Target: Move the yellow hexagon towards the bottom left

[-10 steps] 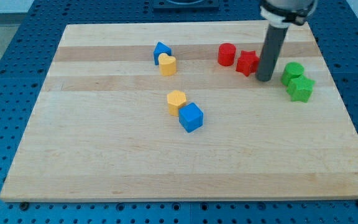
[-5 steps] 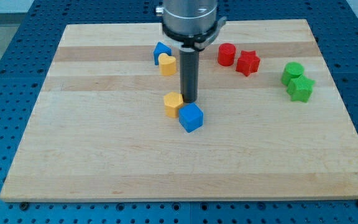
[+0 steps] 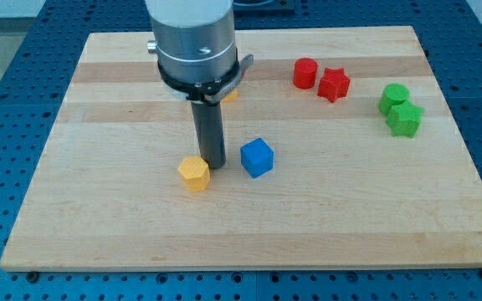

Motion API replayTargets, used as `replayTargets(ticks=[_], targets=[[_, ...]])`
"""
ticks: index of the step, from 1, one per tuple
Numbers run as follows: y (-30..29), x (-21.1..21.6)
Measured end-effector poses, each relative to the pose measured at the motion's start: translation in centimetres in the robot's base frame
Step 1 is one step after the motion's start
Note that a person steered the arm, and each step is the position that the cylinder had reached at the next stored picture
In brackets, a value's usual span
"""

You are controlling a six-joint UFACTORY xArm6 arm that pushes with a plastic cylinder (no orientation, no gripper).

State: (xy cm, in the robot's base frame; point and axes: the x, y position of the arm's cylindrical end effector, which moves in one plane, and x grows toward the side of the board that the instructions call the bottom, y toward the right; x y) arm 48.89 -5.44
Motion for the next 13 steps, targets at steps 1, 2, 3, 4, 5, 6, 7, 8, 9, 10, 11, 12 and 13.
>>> replayTargets(ticks=[1,2,3,4,5,6,7,8,9,10,11,12,13], targets=[[0.0,1.7],[0.0,2.8],[-1.2,3.6],[-3.0,4.6],[-4.9,5.4],[-6.1,6.0],[-7.9,6.0],[-9.6,6.0],[-11.1,6.1],[-12.2,6.1],[-12.9,6.1],[-13.2,5.6],[-12.5,0.4]])
